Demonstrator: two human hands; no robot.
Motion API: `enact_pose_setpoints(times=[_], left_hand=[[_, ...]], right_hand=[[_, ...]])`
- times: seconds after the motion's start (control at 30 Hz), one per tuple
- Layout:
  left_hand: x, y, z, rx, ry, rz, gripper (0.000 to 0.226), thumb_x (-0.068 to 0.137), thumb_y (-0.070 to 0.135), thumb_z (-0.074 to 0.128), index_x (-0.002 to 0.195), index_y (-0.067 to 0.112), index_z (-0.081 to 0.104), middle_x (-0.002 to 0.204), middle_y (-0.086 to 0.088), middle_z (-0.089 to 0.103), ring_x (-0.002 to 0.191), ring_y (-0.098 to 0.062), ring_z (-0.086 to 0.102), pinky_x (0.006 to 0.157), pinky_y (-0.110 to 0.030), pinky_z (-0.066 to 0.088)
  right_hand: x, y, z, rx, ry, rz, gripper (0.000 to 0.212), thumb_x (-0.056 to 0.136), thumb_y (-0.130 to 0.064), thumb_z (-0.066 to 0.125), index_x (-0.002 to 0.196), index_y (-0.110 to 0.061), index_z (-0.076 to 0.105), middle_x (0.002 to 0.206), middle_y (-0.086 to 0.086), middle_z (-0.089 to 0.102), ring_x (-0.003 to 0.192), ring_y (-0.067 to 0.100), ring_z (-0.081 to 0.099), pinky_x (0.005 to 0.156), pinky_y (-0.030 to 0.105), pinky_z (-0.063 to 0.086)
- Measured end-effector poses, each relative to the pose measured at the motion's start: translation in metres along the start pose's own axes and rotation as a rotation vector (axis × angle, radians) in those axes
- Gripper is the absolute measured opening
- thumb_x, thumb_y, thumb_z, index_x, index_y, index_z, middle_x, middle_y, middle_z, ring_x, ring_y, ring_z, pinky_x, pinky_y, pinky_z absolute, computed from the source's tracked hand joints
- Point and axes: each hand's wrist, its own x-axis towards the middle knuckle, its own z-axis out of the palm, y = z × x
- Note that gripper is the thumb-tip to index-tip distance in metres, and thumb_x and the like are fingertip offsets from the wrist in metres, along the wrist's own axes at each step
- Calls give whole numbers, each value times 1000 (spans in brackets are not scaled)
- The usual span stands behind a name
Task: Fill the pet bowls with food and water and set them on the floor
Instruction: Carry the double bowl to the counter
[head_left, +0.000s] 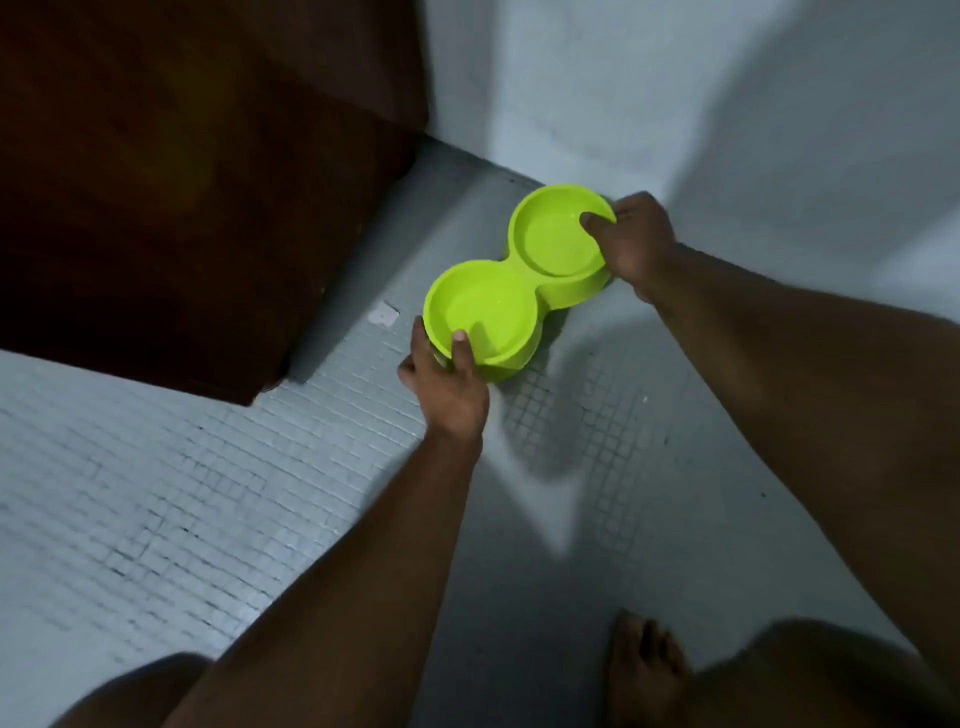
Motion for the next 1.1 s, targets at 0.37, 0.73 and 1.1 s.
enact_pose_setpoints(times=[0.37,0.73,1.1], left_hand=[[-42,239,-124,-34,-143,273,68,89,54,56,144,14,58,141,-4,63,129,-19,59,113,-46,46],[-222,477,-255,17,-401,467,45,103,22,55,143,1,55,138,-5,60,112,9,56,105,-15,41],[-386,491,-351,48,-520,561,30,105,18,53,124,-1,65,109,-6,67,97,-16,60,87,-25,50]], right_hand=[[-132,-133,-215,430,71,179,20,58,-57,72,75,-50,65,103,9,72,97,35,72,83,58,59],[-386,-316,-396,660,356,295,15,82,-40,70,96,-36,71,111,3,72,100,25,70,83,46,60],[-625,-322,-454,788,505,284,27,97,-30,63,123,-23,64,119,5,64,106,30,66,74,44,61]])
